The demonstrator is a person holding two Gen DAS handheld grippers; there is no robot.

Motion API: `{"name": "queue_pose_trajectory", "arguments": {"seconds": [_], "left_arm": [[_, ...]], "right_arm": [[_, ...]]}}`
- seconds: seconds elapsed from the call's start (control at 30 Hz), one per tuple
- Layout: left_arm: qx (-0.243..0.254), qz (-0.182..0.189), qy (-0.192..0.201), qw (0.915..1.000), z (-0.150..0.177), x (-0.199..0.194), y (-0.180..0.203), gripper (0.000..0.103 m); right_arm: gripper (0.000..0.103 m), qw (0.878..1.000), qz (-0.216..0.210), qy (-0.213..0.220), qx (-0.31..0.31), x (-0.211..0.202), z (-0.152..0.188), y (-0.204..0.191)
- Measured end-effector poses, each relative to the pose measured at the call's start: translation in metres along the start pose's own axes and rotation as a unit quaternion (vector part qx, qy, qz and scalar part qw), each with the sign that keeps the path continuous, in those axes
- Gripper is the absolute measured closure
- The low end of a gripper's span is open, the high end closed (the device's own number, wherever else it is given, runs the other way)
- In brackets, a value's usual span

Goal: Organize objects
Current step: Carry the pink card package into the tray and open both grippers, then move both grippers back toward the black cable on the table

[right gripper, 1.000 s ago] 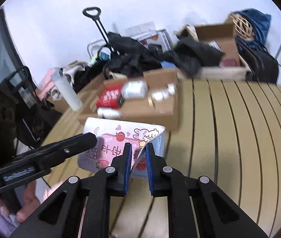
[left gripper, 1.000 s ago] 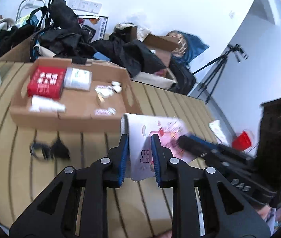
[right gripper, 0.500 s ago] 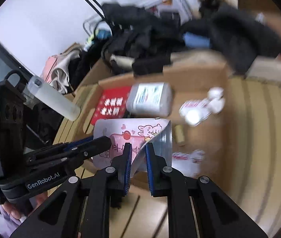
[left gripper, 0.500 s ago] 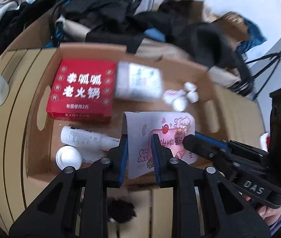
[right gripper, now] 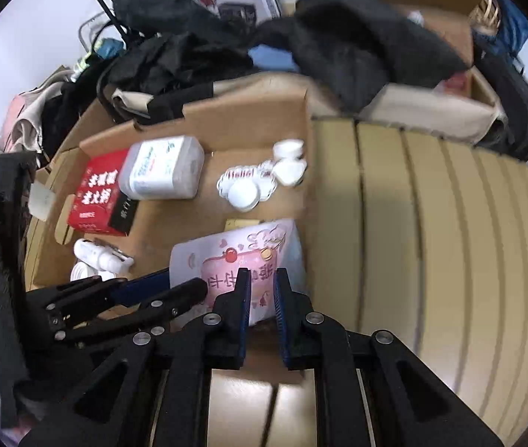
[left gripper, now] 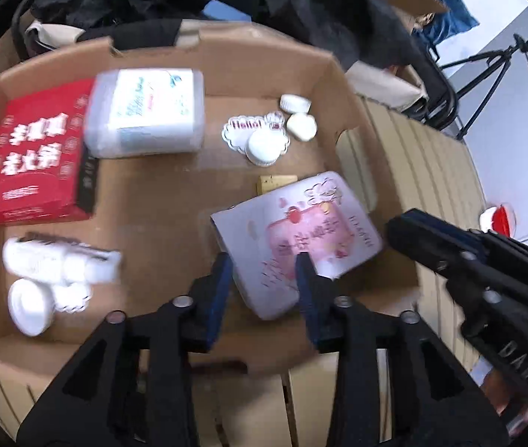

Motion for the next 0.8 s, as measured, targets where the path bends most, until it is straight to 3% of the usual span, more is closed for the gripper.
{"name": "queue_pose_trajectory", "arguments": {"seconds": [0.03, 0.13, 0.2, 0.3, 0.4, 0.43, 0.5, 0.53, 0.57, 0.7, 0.8], "left_arm": [[-0.001, -0.003, 0.008, 1.0000, 0.003, -0.011, -0.001, 0.068], [-0.006, -0.018, 0.046, 0.9988, 0.014, -0.063, -0.005, 0.051], [-0.005, -0.033, 0.078, 0.9964, 0.023, -0.108, -0.006, 0.032], [-0.004, -0.074, 0.109, 0.9912, 0.035, -0.163, -0.003, 0.014], [-0.008, -0.101, 0.134, 0.9857, 0.056, -0.205, 0.000, 0.011], [-0.007, -0.109, 0.140, 0.9841, 0.066, -0.216, 0.000, 0.009], [-0.006, -0.126, 0.148, 0.9810, 0.087, -0.229, 0.002, 0.006], [-0.003, -0.132, 0.151, 0.9796, 0.097, -0.233, 0.003, 0.006], [0.006, -0.142, 0.156, 0.9775, 0.110, -0.236, 0.004, 0.005], [0.006, -0.201, 0.175, 0.9637, 0.163, -0.235, 0.000, 0.002], [0.021, -0.177, 0.203, 0.9628, 0.221, -0.230, 0.002, 0.000]], "right_arm": [[0.087, 1.000, -0.001, 0.007, -0.005, -0.013, 0.002, -0.001], [0.087, 1.000, -0.003, 0.026, -0.015, -0.044, 0.004, -0.010], [0.087, 0.999, -0.008, 0.039, -0.022, -0.070, 0.008, -0.019], [0.087, 0.997, 0.000, 0.064, -0.035, -0.117, 0.020, -0.030], [0.085, 0.995, 0.003, 0.088, -0.043, -0.159, 0.034, -0.040], [0.080, 0.994, 0.006, 0.099, -0.047, -0.175, 0.042, -0.044], [0.056, 0.992, 0.011, 0.113, -0.053, -0.195, 0.055, -0.050], [0.027, 0.992, 0.012, 0.115, -0.056, -0.201, 0.060, -0.052], [0.016, 0.991, 0.012, 0.118, -0.061, -0.206, 0.069, -0.055], [0.015, 0.987, 0.031, 0.136, -0.085, -0.217, 0.119, -0.067], [0.015, 0.980, 0.024, 0.171, -0.101, -0.222, 0.171, -0.073]]}}
Point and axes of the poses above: each gripper's, at about its wrist camera, not at the fingertips, and x roughly the way its jaws point, y to its right, z to its underside, the point moved 3 cm from there along x, roughly the way its jaws point, and after that the axes turned 14 degrees about -y, right-handed, at the moved point
